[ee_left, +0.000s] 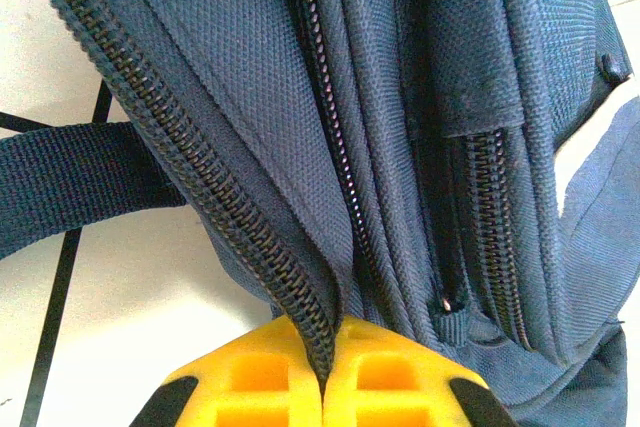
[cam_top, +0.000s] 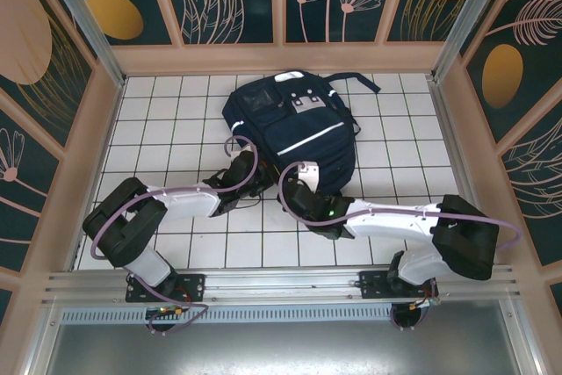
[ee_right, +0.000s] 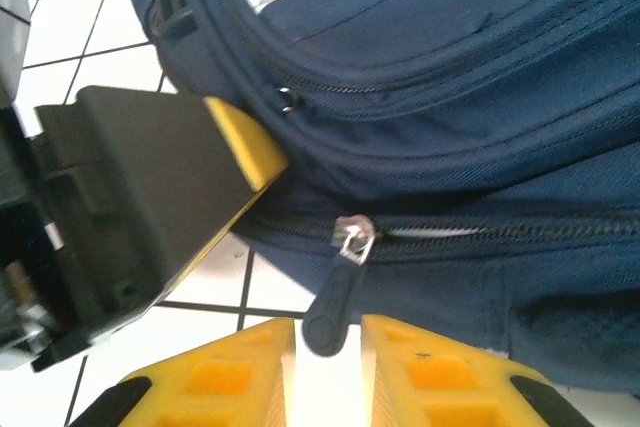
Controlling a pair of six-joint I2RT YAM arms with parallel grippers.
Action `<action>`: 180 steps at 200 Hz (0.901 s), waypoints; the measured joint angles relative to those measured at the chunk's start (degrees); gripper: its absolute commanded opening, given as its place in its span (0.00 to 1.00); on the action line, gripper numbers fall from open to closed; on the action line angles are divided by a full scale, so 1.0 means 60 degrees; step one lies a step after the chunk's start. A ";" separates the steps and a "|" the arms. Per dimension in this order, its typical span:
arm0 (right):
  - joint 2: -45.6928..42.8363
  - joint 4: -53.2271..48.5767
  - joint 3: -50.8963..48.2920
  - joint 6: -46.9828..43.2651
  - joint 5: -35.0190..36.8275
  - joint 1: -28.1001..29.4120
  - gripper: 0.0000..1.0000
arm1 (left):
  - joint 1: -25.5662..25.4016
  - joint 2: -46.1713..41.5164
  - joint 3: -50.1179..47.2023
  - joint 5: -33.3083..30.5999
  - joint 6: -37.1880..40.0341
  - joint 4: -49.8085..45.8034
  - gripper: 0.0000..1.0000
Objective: Pack books, pencil case, and school supplies into a backpack
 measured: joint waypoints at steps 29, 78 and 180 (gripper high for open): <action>0.0000 0.0350 -0.0117 -0.0186 -0.0295 -0.0182 0.22 | 0.0000 0.0025 0.0000 0.0004 0.0000 0.0025 0.00; 0.0000 0.0845 -0.0131 -0.0372 -0.0703 -0.0262 0.21 | 0.0000 0.0062 0.0000 0.0015 0.0000 0.0080 0.00; 0.0535 0.1457 -0.0495 -0.0375 -0.1402 -0.1173 0.26 | 0.0000 0.0076 0.0000 0.0036 0.0000 0.0131 0.00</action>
